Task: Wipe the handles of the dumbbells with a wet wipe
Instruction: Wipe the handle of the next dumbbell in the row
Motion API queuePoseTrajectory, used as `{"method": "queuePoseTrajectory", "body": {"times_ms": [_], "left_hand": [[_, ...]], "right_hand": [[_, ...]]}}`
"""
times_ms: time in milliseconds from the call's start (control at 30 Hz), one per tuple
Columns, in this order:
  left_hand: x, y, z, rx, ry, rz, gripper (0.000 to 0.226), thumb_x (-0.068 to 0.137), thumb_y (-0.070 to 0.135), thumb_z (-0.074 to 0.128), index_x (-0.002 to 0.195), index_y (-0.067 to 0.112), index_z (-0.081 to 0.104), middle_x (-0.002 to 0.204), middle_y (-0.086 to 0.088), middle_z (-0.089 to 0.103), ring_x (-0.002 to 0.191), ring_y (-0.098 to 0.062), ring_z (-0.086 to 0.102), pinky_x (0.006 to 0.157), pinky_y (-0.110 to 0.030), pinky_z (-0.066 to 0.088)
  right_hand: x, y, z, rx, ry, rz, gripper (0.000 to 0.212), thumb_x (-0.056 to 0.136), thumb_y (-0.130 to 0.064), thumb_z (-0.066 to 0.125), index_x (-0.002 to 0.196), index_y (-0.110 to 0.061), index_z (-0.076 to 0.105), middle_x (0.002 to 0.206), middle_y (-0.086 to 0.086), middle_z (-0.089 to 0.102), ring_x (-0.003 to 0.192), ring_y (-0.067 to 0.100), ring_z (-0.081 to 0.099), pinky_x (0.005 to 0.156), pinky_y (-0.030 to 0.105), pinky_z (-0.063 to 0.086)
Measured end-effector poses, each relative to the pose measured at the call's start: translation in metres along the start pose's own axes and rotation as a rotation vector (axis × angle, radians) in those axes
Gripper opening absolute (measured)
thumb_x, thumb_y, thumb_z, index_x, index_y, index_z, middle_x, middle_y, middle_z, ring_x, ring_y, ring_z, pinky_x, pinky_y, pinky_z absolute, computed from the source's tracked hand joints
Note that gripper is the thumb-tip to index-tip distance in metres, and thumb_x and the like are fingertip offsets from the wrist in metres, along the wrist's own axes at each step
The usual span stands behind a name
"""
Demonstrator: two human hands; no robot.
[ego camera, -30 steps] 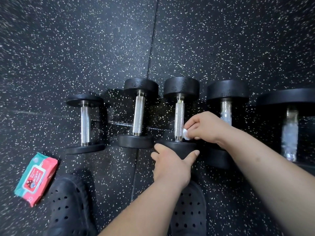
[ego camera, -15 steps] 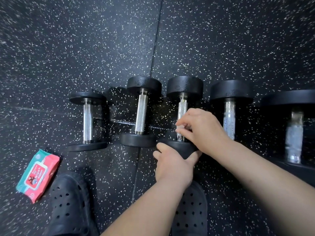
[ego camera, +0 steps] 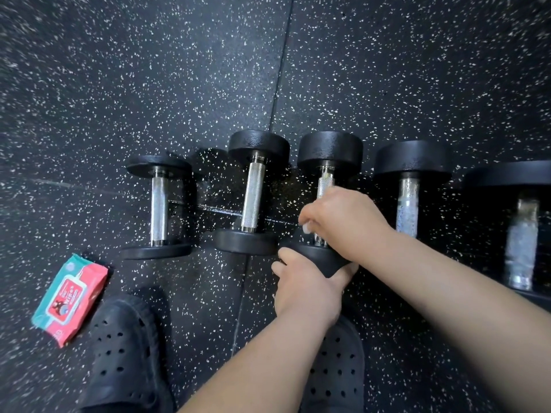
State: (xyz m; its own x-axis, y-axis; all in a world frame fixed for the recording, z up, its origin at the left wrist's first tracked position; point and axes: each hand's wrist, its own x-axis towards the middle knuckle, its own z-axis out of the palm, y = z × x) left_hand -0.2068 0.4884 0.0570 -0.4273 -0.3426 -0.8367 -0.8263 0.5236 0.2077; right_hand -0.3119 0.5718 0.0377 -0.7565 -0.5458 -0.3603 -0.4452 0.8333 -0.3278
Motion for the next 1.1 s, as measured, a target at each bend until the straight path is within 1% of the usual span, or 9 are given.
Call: {"method": "queuePoseTrajectory", "body": {"times_ms": [100, 200, 333, 467, 633, 800, 867, 967, 1100], "left_hand": [[-0.001, -0.001, 0.001, 0.005, 0.006, 0.015, 0.106, 0.066, 0.082, 0.079, 0.131, 0.018, 0.025, 0.135, -0.004, 0.038, 0.112, -0.034, 0.061, 0.079, -0.040, 0.047], [-0.001, -0.001, 0.000, 0.006, 0.018, 0.027, 0.102, 0.066, 0.082, 0.079, 0.127, 0.019, 0.027, 0.133, -0.004, 0.039, 0.109, -0.032, 0.061, 0.081, -0.041, 0.050], [-0.001, -0.001, -0.001, 0.009, 0.012, 0.031, 0.106, 0.067, 0.080, 0.080, 0.133, 0.017, 0.025, 0.137, -0.005, 0.038, 0.114, -0.034, 0.061, 0.085, -0.043, 0.052], [-0.001, -0.002, 0.000, 0.010, 0.022, 0.028, 0.107, 0.065, 0.082, 0.079, 0.131, 0.018, 0.027, 0.137, -0.006, 0.040, 0.116, -0.033, 0.061, 0.090, -0.045, 0.053], [0.000, -0.003, -0.001, 0.014, 0.024, 0.036, 0.103, 0.066, 0.082, 0.079, 0.129, 0.018, 0.028, 0.136, -0.005, 0.041, 0.115, -0.033, 0.061, 0.087, -0.044, 0.053], [0.000, -0.003, -0.001, 0.023, 0.031, 0.035, 0.103, 0.066, 0.082, 0.078, 0.130, 0.017, 0.029, 0.136, -0.006, 0.041, 0.114, -0.033, 0.061, 0.089, -0.045, 0.055], [0.001, -0.003, -0.002, 0.021, 0.025, 0.026, 0.108, 0.066, 0.082, 0.079, 0.136, 0.016, 0.028, 0.139, -0.006, 0.041, 0.116, -0.034, 0.061, 0.088, -0.045, 0.054], [0.001, -0.004, -0.002, 0.026, 0.030, 0.035, 0.111, 0.067, 0.081, 0.079, 0.139, 0.015, 0.028, 0.140, -0.007, 0.041, 0.117, -0.034, 0.061, 0.088, -0.045, 0.054], [0.001, -0.004, -0.001, 0.038, 0.041, 0.030, 0.115, 0.066, 0.083, 0.078, 0.143, 0.014, 0.026, 0.142, -0.007, 0.040, 0.118, -0.033, 0.061, 0.091, -0.048, 0.055]], "right_hand": [[0.005, -0.008, -0.008, 0.044, -0.134, 0.100, 0.016, 0.099, -0.030, 0.064, 0.108, -0.040, 0.073, 0.073, -0.013, 0.051, 0.076, 0.013, 0.055, 0.053, 0.022, 0.024], [0.007, -0.006, -0.011, -0.102, -0.024, 0.121, 0.020, 0.098, -0.027, 0.066, 0.111, -0.042, 0.069, 0.091, -0.012, 0.066, 0.085, 0.017, 0.062, 0.057, 0.027, 0.031], [0.006, -0.017, -0.011, -0.144, -0.131, 0.076, 0.025, 0.096, -0.019, 0.068, 0.107, -0.041, 0.069, 0.076, -0.012, 0.054, 0.075, 0.016, 0.056, 0.060, 0.028, 0.038], [0.014, -0.019, -0.016, -0.265, -0.063, 0.123, 0.026, 0.087, -0.007, 0.070, 0.099, -0.030, 0.067, 0.087, -0.005, 0.064, 0.073, 0.023, 0.057, 0.061, 0.029, 0.041], [0.011, -0.019, -0.014, -0.212, -0.119, 0.030, 0.024, 0.091, -0.019, 0.071, 0.103, -0.040, 0.071, 0.087, -0.007, 0.061, 0.076, 0.022, 0.059, 0.062, 0.029, 0.039], [0.012, 0.006, -0.011, 0.003, 0.094, 0.052, 0.012, 0.095, -0.035, 0.066, 0.102, -0.043, 0.073, 0.100, -0.008, 0.070, 0.096, 0.026, 0.069, 0.077, 0.037, 0.056], [0.003, 0.012, -0.003, 0.097, 0.140, -0.018, 0.012, 0.091, -0.028, 0.072, 0.094, -0.038, 0.077, 0.094, -0.010, 0.071, 0.095, 0.023, 0.067, 0.075, 0.040, 0.058], [-0.014, 0.018, 0.008, 0.186, 0.204, -0.159, 0.014, 0.084, -0.016, 0.084, 0.088, -0.029, 0.080, 0.083, -0.013, 0.073, 0.086, 0.018, 0.062, 0.071, 0.030, 0.051], [-0.021, 0.024, 0.011, 0.263, 0.298, -0.101, 0.009, 0.091, -0.022, 0.080, 0.099, -0.027, 0.080, 0.093, -0.013, 0.071, 0.086, 0.012, 0.062, 0.075, 0.021, 0.043]]}}
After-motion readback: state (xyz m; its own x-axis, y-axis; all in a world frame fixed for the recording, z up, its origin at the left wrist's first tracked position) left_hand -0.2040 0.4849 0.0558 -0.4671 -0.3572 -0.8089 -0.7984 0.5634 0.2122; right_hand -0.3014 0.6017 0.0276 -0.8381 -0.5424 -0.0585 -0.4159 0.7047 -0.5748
